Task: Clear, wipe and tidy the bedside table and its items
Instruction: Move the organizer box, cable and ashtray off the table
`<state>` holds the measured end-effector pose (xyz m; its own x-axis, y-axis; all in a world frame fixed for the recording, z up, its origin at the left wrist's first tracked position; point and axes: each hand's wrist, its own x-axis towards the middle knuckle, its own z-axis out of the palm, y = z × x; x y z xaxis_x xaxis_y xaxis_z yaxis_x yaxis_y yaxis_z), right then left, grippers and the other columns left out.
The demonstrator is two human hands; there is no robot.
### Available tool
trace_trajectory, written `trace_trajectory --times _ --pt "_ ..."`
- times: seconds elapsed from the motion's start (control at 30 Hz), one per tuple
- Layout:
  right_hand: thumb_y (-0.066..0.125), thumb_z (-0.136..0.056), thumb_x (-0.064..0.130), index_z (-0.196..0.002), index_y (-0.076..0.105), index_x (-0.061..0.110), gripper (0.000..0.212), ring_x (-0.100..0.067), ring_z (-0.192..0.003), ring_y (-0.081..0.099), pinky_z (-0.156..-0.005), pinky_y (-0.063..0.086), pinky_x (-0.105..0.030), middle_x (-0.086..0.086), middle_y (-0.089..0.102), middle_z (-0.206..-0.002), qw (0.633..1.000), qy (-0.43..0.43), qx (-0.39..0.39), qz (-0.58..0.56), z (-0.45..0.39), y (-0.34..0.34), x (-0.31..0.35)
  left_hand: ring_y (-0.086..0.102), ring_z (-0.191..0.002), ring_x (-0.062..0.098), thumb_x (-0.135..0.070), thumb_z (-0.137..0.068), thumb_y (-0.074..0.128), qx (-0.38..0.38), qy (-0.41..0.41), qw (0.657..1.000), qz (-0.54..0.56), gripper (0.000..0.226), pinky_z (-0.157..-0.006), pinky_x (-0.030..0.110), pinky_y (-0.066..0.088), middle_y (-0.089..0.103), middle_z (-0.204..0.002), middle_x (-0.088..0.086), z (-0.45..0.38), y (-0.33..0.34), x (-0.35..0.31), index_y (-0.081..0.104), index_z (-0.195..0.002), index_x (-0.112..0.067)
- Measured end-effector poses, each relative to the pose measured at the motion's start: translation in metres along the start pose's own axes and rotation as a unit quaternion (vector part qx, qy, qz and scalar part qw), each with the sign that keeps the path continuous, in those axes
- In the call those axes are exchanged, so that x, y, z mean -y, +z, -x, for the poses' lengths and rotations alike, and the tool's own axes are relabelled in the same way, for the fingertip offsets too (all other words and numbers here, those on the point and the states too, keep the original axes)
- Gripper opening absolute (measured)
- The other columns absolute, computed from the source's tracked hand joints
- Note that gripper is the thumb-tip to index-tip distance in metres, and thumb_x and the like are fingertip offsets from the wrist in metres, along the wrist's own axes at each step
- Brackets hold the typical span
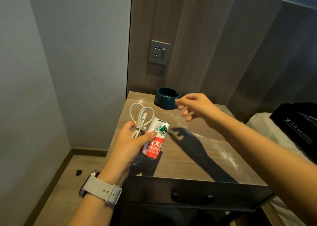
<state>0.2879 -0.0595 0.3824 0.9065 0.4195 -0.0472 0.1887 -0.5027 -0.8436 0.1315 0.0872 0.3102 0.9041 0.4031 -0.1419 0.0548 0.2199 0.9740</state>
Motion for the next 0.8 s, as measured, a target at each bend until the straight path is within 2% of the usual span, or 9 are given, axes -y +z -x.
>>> trace_trajectory --times 0.1,0.17,0.3,0.37,0.47,0.5,0.57,0.67,0.8 --pt "0.057 -0.094 0.032 -0.113 0.054 0.006 0.032 -0.022 -0.069 0.063 -0.057 0.058 -0.031 -0.012 0.058 -0.096 0.994 0.097 -0.046 -0.009 -0.060 0.001 -0.013 0.070 -0.085 0.018 -0.017 -0.078 0.075 -0.024 -0.002 0.999 0.023 0.032 -0.059 0.026 0.056 0.068 -0.100 0.000 -0.003 -0.009 -0.003 0.054 -0.101 -0.026" --pt "0.053 -0.095 0.031 -0.120 0.048 0.004 0.037 -0.026 -0.069 0.063 -0.056 0.057 -0.033 -0.015 0.057 -0.092 0.988 0.146 -0.047 -0.012 -0.089 0.009 -0.023 0.068 -0.087 0.019 -0.018 -0.078 0.075 -0.028 -0.012 0.999 0.034 0.036 -0.058 0.026 0.055 0.067 -0.103 0.000 -0.004 -0.012 -0.004 0.053 -0.106 -0.025" --pt "0.051 -0.094 0.032 -0.124 0.048 0.003 0.042 -0.022 -0.065 0.061 -0.043 0.051 -0.024 -0.019 0.063 -0.094 0.982 0.187 -0.033 0.001 -0.123 0.027 -0.033 0.070 -0.083 0.019 -0.021 -0.077 0.075 -0.024 -0.017 0.999 0.038 0.043 -0.055 0.025 0.055 0.068 -0.103 0.002 -0.006 -0.016 -0.002 0.053 -0.114 -0.023" --pt "0.055 -0.093 0.025 -0.124 0.051 0.002 0.039 -0.022 -0.065 0.062 -0.043 0.053 -0.024 -0.018 0.064 -0.101 0.980 0.195 -0.043 0.000 -0.135 0.031 -0.035 0.072 -0.079 0.018 -0.021 -0.076 0.076 -0.013 -0.016 0.999 0.035 0.043 -0.056 0.025 0.057 0.070 -0.101 0.001 -0.007 -0.016 0.000 0.054 -0.113 -0.022" --pt "0.062 -0.087 0.006 -0.125 0.053 0.000 0.039 -0.027 -0.089 0.065 -0.075 0.059 -0.035 -0.015 0.062 -0.108 0.982 0.175 -0.043 0.049 -0.145 0.032 -0.036 0.073 -0.081 0.018 -0.022 -0.076 0.077 0.001 -0.016 1.000 0.015 0.044 -0.067 0.031 0.059 0.071 -0.101 0.001 -0.006 -0.014 0.003 0.054 -0.114 -0.023" --pt "0.061 -0.088 0.004 -0.125 0.052 0.000 0.039 -0.026 -0.092 0.064 -0.077 0.059 -0.034 -0.014 0.061 -0.108 0.984 0.161 -0.039 0.063 -0.143 0.031 -0.035 0.073 -0.081 0.017 -0.023 -0.075 0.077 0.003 -0.015 1.000 0.009 0.044 -0.068 0.032 0.060 0.071 -0.101 0.000 -0.005 -0.013 0.004 0.054 -0.113 -0.024" --pt "0.054 -0.091 0.003 -0.123 0.054 -0.003 0.033 -0.023 -0.080 0.063 -0.064 0.059 -0.029 -0.013 0.060 -0.101 0.988 0.141 -0.036 0.051 -0.136 0.025 -0.029 0.073 -0.080 0.016 -0.026 -0.075 0.077 0.005 -0.011 1.000 -0.002 0.045 -0.067 0.031 0.060 0.071 -0.100 -0.001 -0.003 -0.011 0.003 0.054 -0.113 -0.026" --pt "0.056 -0.091 0.008 -0.112 0.058 -0.005 0.025 -0.028 -0.071 0.067 -0.071 0.060 -0.038 -0.017 0.067 -0.087 0.983 0.146 -0.039 0.103 -0.115 0.009 -0.021 0.072 -0.082 0.015 -0.027 -0.077 0.076 0.008 0.000 1.000 -0.018 0.046 -0.064 0.026 0.059 0.069 -0.103 -0.004 0.002 -0.007 0.001 0.052 -0.116 -0.026" --pt "0.045 -0.097 0.012 -0.111 0.054 -0.009 0.027 -0.021 -0.052 0.064 -0.046 0.057 -0.027 -0.023 0.068 -0.079 0.984 0.139 -0.036 0.101 -0.052 -0.025 -0.014 0.067 -0.085 0.012 -0.025 -0.078 0.075 0.036 0.021 0.997 -0.066 0.037 -0.058 0.019 0.054 0.063 -0.101 -0.010 0.018 0.002 -0.002 0.050 -0.104 -0.032"
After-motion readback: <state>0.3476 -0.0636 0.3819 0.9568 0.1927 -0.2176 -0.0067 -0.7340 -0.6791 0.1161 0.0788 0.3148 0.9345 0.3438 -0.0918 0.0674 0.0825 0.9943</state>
